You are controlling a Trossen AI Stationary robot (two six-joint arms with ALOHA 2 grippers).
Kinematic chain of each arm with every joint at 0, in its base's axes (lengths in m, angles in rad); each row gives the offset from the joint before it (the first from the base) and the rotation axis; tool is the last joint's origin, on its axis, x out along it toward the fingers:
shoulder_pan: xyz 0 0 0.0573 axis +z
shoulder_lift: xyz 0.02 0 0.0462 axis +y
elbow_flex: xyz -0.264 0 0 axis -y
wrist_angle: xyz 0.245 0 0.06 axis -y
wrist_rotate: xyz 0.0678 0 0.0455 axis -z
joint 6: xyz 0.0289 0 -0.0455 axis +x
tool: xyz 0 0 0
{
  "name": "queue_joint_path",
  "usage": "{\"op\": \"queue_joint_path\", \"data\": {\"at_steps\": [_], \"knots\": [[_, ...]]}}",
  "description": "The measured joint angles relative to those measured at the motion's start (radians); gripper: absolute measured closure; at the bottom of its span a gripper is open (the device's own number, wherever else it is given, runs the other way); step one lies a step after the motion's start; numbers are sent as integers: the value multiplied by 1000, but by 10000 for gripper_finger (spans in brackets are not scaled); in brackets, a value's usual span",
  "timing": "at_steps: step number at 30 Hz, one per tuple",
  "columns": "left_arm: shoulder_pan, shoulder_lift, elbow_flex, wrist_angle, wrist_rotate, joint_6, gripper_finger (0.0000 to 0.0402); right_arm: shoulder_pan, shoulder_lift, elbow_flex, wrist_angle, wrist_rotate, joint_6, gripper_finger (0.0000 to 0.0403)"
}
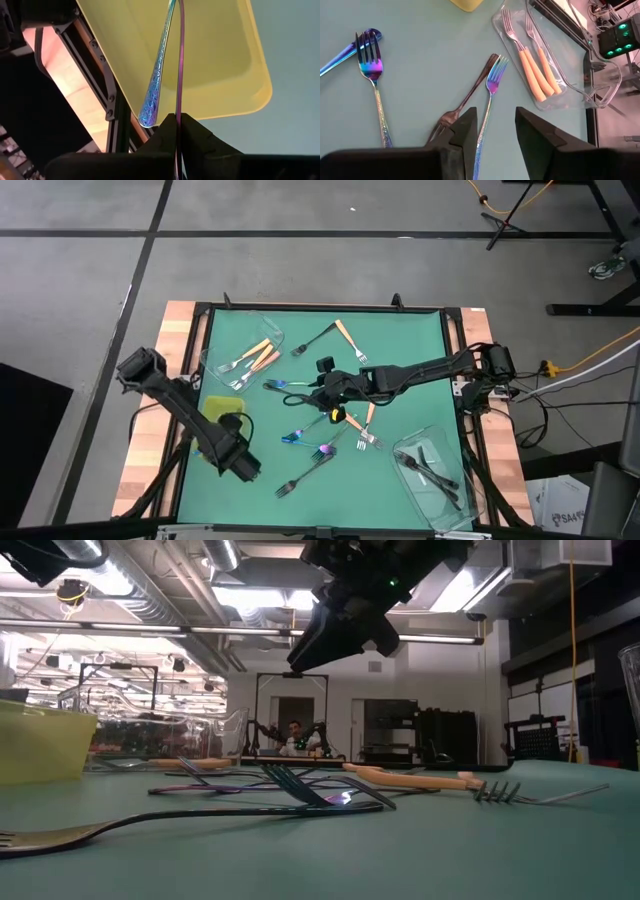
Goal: Sort silverware by color (type)
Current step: Put the blue fork in the yellow bin
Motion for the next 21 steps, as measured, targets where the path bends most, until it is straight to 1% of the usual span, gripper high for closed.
{"op": "queue_joint_path", "data": {"at_steps": [7,13,21], "knots": [[-45,0,0,1,-58,-5,397,0,0,0,0,0,0,278],[-76,0,0,2,-58,-7,397,0,0,0,0,0,0,278],[-79,0,0,2,-58,-8,397,0,0,0,0,0,0,278]]}}
